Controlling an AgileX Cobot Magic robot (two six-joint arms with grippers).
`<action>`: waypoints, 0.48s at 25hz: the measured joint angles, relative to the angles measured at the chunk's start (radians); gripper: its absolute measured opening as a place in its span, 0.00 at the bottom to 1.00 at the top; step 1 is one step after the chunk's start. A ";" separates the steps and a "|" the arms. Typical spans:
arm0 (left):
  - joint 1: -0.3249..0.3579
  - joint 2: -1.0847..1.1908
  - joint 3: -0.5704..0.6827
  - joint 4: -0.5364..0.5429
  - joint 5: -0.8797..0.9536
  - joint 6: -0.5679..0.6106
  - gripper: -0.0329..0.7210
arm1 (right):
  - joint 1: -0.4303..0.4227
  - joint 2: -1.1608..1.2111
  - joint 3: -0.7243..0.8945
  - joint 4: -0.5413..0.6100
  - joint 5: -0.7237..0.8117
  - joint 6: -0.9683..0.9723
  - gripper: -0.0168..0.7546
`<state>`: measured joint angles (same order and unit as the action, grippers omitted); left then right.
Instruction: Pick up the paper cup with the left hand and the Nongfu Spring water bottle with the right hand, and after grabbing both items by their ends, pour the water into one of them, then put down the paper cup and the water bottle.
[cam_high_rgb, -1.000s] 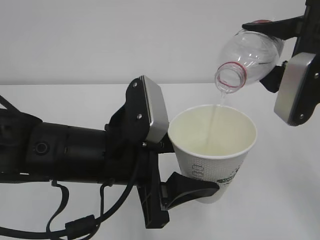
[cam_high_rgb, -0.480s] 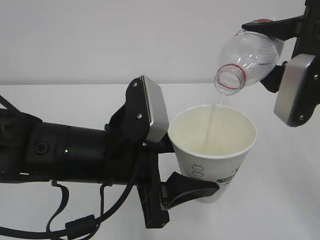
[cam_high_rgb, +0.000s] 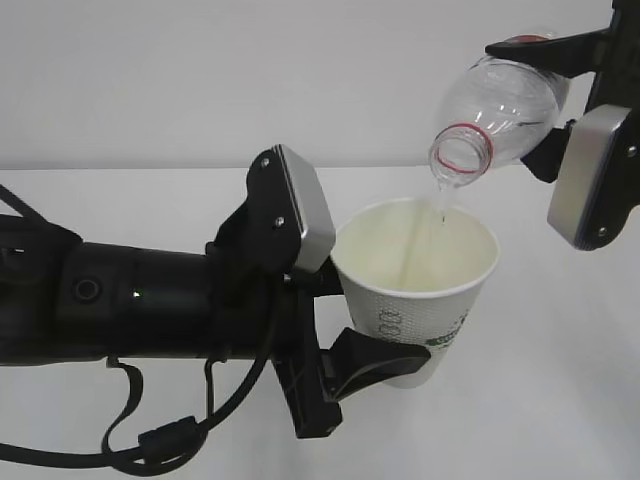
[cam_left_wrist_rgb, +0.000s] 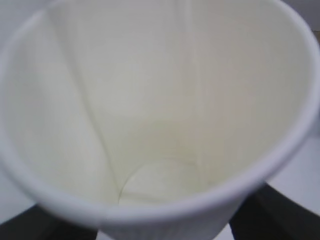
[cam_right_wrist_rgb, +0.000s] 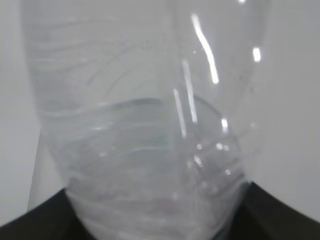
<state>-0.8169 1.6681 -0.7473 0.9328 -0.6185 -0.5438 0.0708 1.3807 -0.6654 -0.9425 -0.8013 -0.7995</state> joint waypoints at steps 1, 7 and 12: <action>0.000 0.000 0.000 -0.014 0.000 0.011 0.72 | 0.000 0.000 0.000 0.006 0.000 0.000 0.59; 0.000 0.000 0.000 -0.061 0.004 0.038 0.72 | 0.000 0.000 0.000 0.032 0.005 -0.018 0.59; 0.000 0.000 0.000 -0.066 0.006 0.049 0.72 | 0.000 0.000 0.000 0.052 0.029 -0.033 0.59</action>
<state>-0.8169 1.6681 -0.7473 0.8663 -0.6124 -0.4948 0.0708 1.3807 -0.6654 -0.8906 -0.7723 -0.8322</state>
